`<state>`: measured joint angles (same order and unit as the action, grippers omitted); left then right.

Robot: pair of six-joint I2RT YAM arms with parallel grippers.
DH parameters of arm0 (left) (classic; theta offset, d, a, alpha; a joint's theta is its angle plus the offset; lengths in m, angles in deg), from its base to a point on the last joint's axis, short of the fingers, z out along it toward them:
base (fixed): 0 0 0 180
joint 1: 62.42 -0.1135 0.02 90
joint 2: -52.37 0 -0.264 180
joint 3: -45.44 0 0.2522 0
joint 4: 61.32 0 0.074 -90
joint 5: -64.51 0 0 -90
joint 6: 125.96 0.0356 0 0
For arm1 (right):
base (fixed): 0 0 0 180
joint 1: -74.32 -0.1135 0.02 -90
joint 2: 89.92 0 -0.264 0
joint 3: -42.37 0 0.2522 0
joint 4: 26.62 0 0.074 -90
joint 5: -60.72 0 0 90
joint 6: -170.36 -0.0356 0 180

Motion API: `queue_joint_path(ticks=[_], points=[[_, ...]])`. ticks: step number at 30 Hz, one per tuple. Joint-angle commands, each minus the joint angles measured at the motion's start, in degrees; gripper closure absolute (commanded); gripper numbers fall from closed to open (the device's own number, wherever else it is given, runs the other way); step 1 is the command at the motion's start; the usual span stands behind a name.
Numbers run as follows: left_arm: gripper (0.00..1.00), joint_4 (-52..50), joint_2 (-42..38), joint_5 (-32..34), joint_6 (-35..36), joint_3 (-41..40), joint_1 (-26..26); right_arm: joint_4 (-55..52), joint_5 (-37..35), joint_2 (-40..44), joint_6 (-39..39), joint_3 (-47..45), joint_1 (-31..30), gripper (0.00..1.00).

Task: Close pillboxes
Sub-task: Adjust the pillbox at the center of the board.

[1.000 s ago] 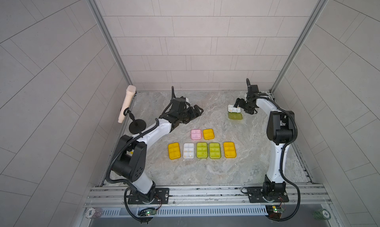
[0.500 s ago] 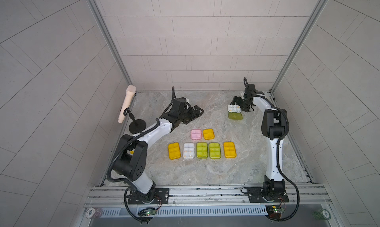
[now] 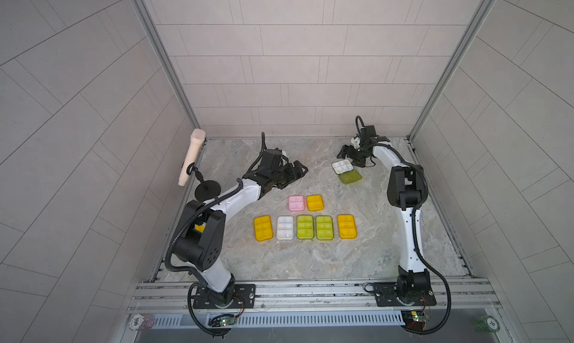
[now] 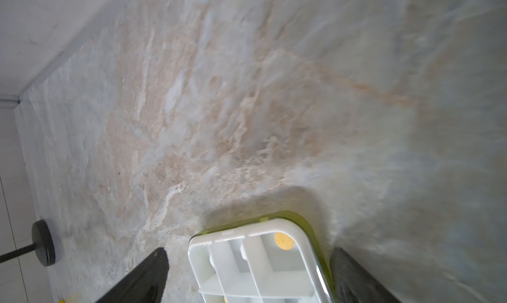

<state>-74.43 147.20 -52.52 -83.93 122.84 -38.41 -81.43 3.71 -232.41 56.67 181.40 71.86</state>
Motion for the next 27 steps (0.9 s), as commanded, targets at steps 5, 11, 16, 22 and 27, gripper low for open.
queue_joint_path(ticks=[5, 11, 16, 22, 27], points=[[0.09, 1.1, 0.9, -0.7, 0.8, 0.9, -0.3, -7.9, 6.7, -2.0, 9.4, 3.1, -3.7, 0.07], [0.09, 1.5, 2.1, -1.4, 0.9, 1.1, -0.3, -11.4, 9.7, -0.6, 14.0, 3.1, -5.3, 0.09], [0.11, 1.6, 3.0, -2.3, 1.0, 1.5, -0.3, -12.8, 13.1, 0.3, 16.5, 3.1, -6.1, 0.09], [0.11, 2.2, 4.0, -2.2, 1.5, 1.5, -0.3, -16.1, 14.5, 0.7, 19.7, 3.2, -8.6, 0.10], [0.11, 3.4, 4.9, -2.9, 1.4, 1.5, -0.3, -14.9, 10.3, 4.0, 18.5, 1.6, -9.8, 0.11]])
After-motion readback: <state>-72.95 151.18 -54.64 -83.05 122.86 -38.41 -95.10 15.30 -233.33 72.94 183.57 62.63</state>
